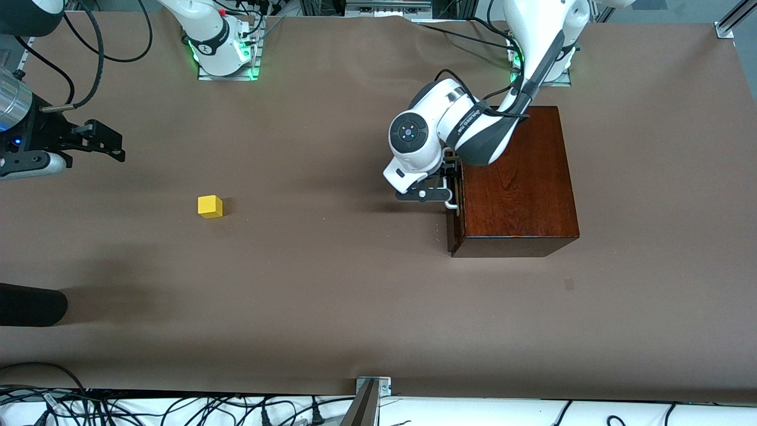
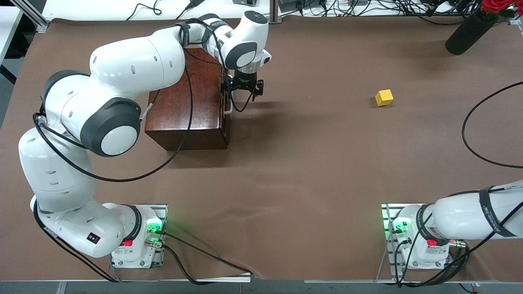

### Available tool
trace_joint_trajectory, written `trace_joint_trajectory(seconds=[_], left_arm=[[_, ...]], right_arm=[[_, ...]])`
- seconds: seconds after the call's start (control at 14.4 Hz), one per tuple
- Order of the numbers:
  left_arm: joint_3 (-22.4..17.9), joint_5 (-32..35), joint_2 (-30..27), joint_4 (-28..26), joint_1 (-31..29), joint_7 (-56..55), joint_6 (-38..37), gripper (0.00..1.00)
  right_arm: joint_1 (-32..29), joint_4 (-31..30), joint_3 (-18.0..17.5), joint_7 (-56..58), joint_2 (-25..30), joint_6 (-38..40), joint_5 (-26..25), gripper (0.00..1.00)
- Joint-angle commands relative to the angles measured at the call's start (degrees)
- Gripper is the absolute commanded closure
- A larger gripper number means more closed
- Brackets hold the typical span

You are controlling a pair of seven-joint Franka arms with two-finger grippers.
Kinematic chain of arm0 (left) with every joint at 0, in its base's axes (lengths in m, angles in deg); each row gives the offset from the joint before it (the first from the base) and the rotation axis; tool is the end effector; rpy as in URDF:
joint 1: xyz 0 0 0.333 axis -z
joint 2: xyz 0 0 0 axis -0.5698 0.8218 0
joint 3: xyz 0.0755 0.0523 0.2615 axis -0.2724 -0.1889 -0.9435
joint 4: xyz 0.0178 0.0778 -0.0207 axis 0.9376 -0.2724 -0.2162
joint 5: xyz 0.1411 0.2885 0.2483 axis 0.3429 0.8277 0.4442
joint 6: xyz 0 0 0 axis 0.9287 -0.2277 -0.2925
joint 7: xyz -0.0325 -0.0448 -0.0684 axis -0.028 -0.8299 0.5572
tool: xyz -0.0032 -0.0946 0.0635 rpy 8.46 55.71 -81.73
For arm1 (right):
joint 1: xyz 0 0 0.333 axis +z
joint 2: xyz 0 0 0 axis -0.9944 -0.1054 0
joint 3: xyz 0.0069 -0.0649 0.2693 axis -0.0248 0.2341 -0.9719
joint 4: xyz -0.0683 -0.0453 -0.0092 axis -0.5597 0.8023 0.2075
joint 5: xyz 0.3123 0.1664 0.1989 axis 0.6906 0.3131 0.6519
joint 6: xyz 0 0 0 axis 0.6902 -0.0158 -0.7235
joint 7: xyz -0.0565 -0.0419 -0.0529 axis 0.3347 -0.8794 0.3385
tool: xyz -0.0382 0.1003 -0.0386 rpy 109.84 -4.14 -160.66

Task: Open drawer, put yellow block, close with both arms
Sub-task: 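Hook the white handle with the left gripper and pull the drawer open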

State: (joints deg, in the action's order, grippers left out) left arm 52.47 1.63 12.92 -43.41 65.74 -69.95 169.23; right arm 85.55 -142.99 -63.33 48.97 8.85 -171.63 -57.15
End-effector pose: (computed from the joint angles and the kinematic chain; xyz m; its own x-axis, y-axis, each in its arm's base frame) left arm 0.4864 -0.4226 0.2421 0.9756 0.0021 -0.2195 -0.0416 -0.9801 -0.1943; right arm 0.5913 0.0306 0.5478 0.9902 0.1379 -0.0219 0.1380 -0.9904 0.0039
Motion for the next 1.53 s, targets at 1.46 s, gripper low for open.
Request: trace_joint_trajectory(seconds=[1.46], left_arm=[[-0.9, 1.2, -0.1, 17.5, 6.5, 0.5, -8.0, 0.00]], right_arm=[[0.1, 1.6, -0.5, -0.1, -0.4, 0.9, -0.5, 0.00]])
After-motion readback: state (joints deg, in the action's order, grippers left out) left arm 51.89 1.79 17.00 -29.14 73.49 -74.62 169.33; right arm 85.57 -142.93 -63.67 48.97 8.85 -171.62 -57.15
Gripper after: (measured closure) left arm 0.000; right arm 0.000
